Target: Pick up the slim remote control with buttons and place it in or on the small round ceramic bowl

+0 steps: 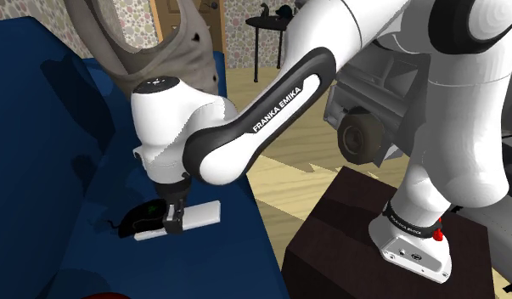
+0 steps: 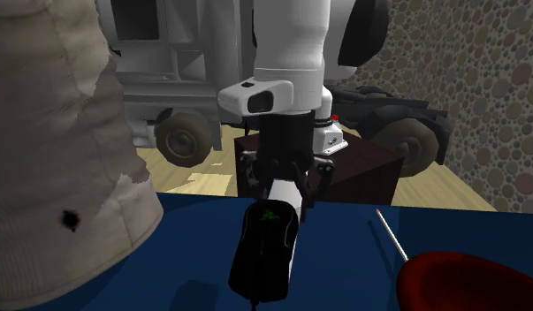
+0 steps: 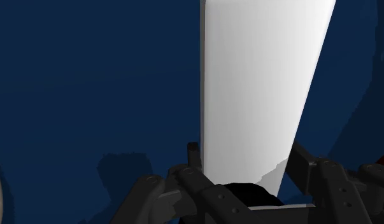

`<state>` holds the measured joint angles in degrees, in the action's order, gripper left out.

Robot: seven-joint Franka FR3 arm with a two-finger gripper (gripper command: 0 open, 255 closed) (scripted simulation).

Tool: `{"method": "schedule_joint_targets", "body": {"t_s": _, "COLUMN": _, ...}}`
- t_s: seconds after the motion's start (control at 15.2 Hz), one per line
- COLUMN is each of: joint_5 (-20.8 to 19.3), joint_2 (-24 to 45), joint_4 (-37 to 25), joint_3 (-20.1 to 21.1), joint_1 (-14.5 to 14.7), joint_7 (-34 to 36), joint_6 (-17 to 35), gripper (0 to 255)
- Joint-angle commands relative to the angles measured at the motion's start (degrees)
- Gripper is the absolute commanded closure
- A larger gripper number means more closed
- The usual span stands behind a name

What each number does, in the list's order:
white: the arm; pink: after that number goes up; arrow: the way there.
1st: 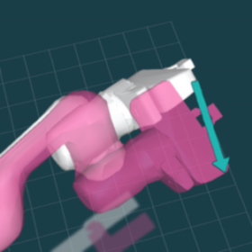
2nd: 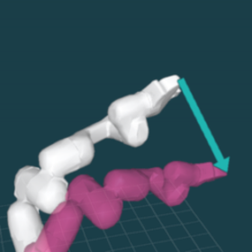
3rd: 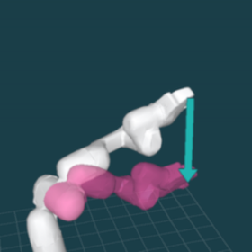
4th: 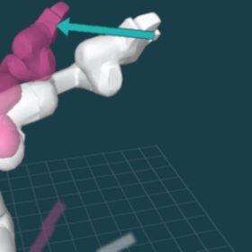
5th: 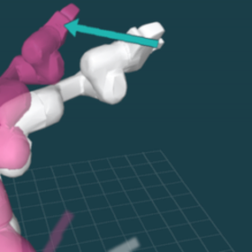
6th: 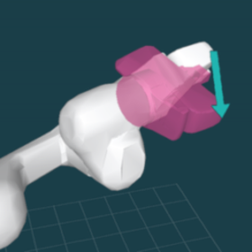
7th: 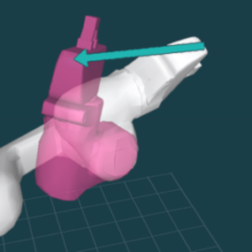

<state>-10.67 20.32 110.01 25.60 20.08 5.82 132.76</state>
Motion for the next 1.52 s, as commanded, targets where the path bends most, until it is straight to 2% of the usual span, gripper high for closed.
{"method": "schedule_joint_targets", "body": {"t_s": 0.0, "joint_5": 0.5, "joint_2": -0.9, "joint_4": -0.5, "joint_3": 0.3, "joint_1": -0.2, "joint_7": -0.3, "joint_6": -1.2, "gripper": 255}}
{"method": "schedule_joint_targets", "body": {"t_s": 1.32, "joint_5": 4.6, "joint_2": -7.1, "joint_4": -7.6, "joint_3": 1.8, "joint_1": -1.3, "joint_7": -2.9, "joint_6": -13.9, "gripper": 255}}
{"method": "schedule_joint_targets", "body": {"t_s": 1.45, "joint_5": 3.0, "joint_2": -4.8, "joint_4": -10.5, "joint_3": 2.4, "joint_1": 0.9, "joint_7": 0.1, "joint_6": -14.8, "gripper": 255}}
